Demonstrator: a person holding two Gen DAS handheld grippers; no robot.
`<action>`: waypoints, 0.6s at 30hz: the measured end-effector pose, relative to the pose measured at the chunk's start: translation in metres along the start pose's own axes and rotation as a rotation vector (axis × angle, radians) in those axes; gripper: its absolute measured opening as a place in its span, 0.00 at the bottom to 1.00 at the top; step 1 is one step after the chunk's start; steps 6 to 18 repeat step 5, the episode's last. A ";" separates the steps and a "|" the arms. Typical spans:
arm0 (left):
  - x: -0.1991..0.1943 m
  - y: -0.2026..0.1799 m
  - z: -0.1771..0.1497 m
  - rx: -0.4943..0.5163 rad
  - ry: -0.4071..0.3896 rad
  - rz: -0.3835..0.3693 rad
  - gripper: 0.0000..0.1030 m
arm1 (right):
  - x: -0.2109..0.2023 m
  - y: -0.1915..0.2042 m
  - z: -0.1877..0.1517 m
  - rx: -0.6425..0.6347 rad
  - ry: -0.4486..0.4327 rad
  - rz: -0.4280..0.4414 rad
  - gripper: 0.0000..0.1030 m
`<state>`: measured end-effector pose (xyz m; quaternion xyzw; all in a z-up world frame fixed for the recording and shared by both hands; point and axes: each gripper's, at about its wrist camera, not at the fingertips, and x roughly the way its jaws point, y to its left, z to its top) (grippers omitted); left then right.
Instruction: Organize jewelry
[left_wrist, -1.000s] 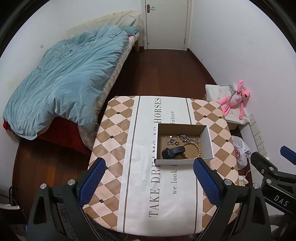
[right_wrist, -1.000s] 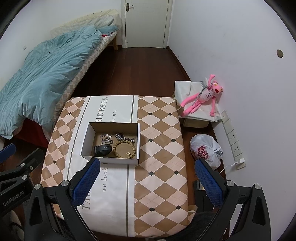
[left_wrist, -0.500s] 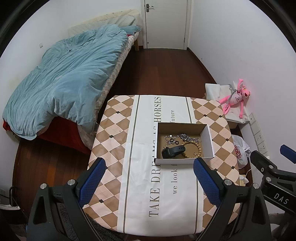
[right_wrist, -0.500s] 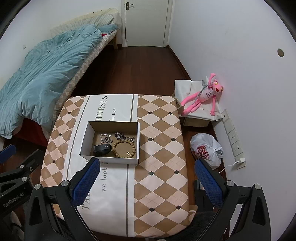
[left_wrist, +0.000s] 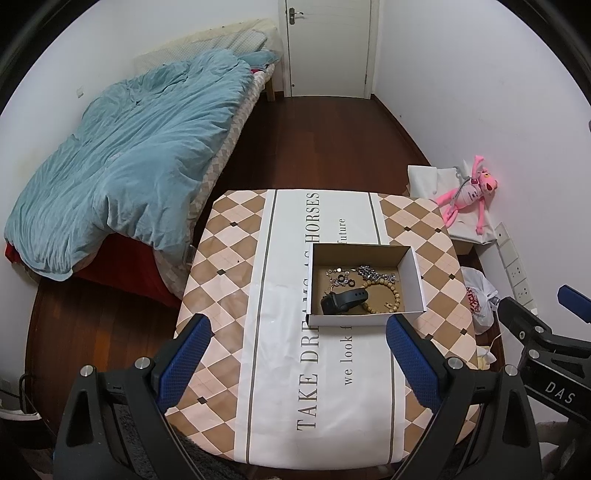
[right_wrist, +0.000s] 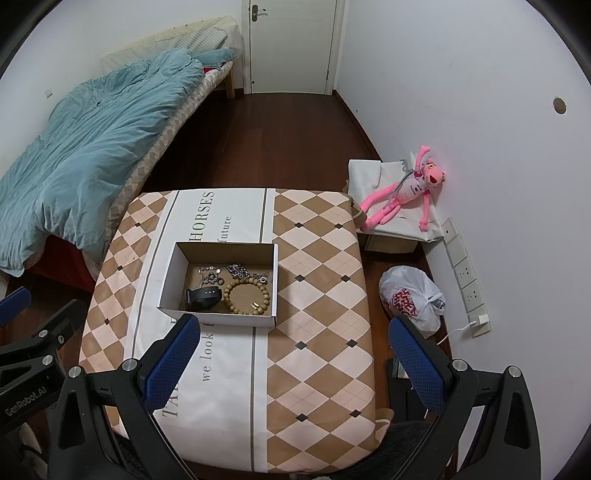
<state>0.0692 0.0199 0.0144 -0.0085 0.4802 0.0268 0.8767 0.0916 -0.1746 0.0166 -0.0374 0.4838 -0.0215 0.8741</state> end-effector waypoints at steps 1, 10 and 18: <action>0.000 -0.001 0.001 -0.001 0.000 -0.003 0.94 | 0.000 0.001 -0.001 0.000 0.000 -0.001 1.00; -0.004 -0.001 -0.001 0.008 -0.023 -0.001 0.94 | 0.001 0.000 0.000 0.000 -0.001 -0.001 1.00; -0.004 -0.001 -0.001 0.008 -0.023 -0.001 0.94 | 0.001 0.000 0.000 0.000 -0.001 -0.001 1.00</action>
